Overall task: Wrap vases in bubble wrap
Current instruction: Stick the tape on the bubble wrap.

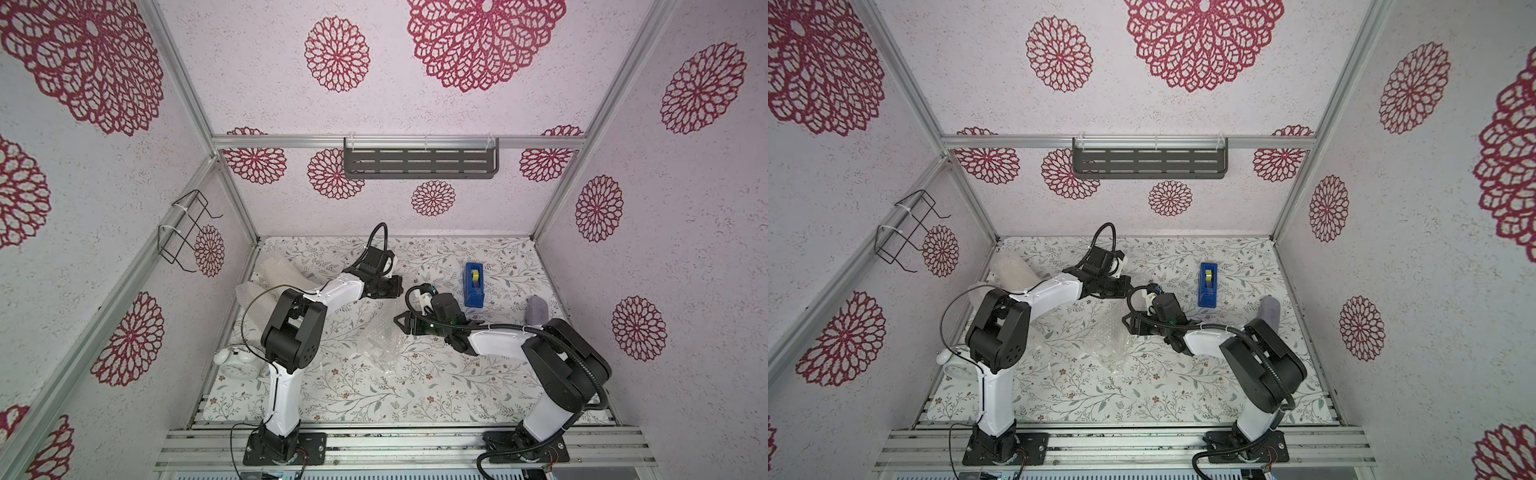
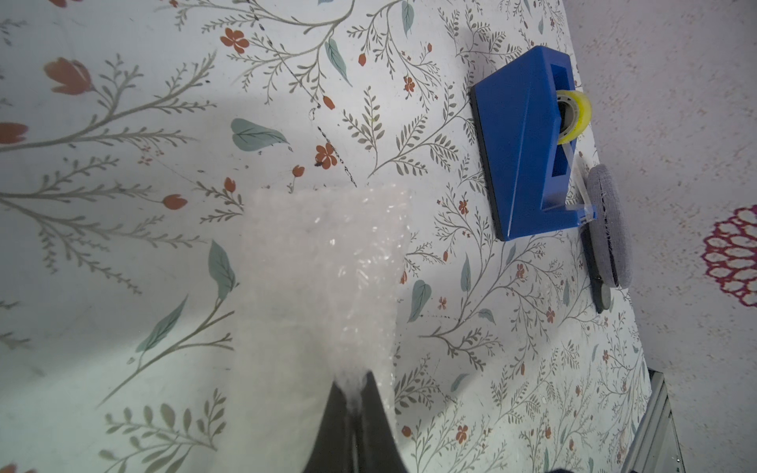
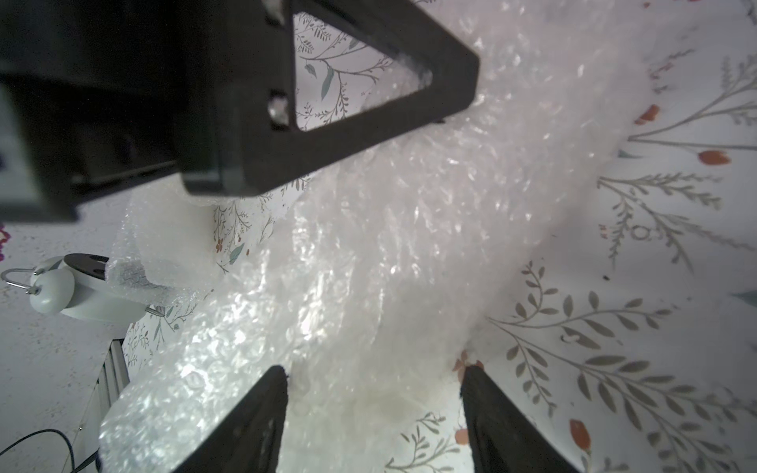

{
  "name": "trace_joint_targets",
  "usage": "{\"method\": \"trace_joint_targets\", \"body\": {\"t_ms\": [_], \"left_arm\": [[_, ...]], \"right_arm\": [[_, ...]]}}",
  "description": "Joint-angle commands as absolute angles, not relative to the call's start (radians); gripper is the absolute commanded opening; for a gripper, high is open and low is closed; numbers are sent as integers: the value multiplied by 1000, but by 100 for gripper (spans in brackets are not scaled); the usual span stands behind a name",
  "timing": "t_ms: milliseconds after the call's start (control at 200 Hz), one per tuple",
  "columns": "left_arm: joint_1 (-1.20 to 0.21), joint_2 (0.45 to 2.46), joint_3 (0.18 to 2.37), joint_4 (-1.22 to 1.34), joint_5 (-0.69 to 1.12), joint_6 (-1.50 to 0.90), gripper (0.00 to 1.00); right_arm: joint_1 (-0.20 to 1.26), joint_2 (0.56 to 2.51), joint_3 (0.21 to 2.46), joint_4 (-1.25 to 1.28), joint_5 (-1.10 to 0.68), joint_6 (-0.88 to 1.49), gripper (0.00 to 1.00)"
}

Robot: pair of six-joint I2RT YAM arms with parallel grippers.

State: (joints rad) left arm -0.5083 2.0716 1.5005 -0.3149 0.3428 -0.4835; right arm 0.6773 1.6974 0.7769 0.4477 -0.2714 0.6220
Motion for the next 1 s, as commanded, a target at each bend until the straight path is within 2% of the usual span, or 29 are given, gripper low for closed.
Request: {"method": "trace_joint_targets", "body": {"t_ms": [0,220,410,565,736,876,996], "left_arm": [[-527,2112,1460,-400,342,-476,3],[-525,2118,1461,-404,338,-478,3],[-523,2118,1459,-403,334,-477,3],[-522,2115,1454,-402,330,-479,3],[-522,2109,1450,-401,330,-479,2],[-522,2109,1457,-408,329,-485,2],[-523,2108,1454,-405,331,-492,2]], "right_arm": [[685,1720,801,527,-321,634,70],[688,1744,750,705,-390,704,84],[691,1784,703,913,-436,821,86],[692,1764,681,894,-376,824,89],[692,1627,657,627,-197,700,94],[692,1634,658,556,-171,654,90],[692,1679,664,624,-214,656,78]]}}
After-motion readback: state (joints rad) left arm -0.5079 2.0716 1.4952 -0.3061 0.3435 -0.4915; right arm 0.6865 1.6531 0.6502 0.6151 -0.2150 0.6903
